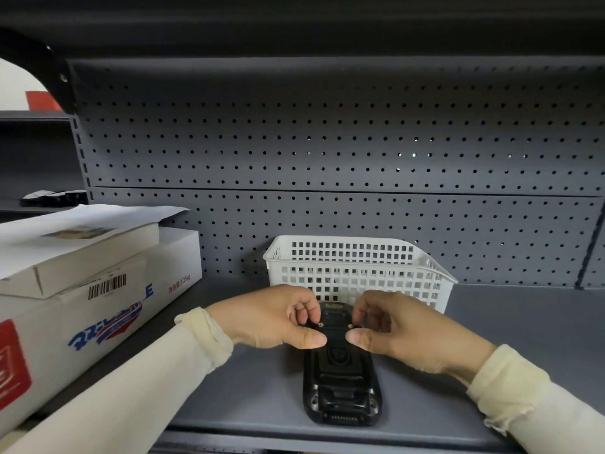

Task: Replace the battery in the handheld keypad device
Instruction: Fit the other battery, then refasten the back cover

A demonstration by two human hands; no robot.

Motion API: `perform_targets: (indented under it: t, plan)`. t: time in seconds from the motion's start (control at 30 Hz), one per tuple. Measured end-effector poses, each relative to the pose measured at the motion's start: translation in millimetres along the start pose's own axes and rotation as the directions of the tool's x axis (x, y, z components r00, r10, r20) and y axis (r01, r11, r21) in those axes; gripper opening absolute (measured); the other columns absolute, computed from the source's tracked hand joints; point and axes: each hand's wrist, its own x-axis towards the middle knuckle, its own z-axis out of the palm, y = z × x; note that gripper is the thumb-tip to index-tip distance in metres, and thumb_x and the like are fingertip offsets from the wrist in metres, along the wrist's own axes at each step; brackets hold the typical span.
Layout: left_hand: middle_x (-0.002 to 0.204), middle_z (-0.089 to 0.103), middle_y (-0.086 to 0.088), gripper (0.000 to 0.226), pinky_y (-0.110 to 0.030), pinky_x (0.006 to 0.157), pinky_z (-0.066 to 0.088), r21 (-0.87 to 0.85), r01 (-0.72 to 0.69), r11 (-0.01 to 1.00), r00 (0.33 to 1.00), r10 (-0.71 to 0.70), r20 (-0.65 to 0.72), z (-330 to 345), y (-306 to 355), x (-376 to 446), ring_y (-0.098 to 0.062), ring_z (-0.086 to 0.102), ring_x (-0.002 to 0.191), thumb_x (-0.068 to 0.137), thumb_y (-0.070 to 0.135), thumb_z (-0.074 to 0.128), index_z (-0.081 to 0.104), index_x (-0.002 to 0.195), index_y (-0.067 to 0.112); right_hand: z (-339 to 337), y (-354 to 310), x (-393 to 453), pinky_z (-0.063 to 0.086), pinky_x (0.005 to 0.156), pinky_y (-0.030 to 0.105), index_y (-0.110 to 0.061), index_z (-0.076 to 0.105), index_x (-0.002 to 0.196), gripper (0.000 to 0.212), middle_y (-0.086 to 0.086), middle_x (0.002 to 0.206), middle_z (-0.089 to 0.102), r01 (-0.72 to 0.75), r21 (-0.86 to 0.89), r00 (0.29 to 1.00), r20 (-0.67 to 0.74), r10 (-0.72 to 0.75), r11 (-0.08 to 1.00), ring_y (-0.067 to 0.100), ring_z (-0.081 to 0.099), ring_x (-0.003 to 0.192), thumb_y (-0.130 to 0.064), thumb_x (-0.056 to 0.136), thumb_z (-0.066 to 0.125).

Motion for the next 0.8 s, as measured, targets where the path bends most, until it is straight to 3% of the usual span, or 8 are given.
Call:
perform_targets:
  t: [0.6,0.8]
  plan:
    - [0.083,0.049,0.008,0.015,-0.017,0.068,0.043,-0.005,0.032,0.999,0.997,-0.033,-0.064,4,7,-7,-0.006,0.046,0.07,0.075,0.03,0.071,0.057,0.08,0.035,5,-4,-5,0.045,0.066,0.027,-0.025,0.06,0.083,0.018,-0.006,0.075,0.059,-0.034,0.018,0.994,-0.106,0.036,0.999,0.007,0.048,0.065,-0.04,0.075,0.067]
    - [0.094,0.055,0.012,0.017,-0.018,0.078,0.045,0.033,0.05,0.998,0.985,-0.044,-0.169,12,8,-13,-0.009,0.057,0.087,0.076,0.034,0.069,0.061,0.09,0.037,9,-3,-8,0.042,0.066,0.015,-0.024,0.061,0.091,0.02,-0.003,0.088,0.066,-0.041,0.027,0.988,-0.147,0.045,0.999,0.004,0.052,0.071,-0.04,0.079,0.064]
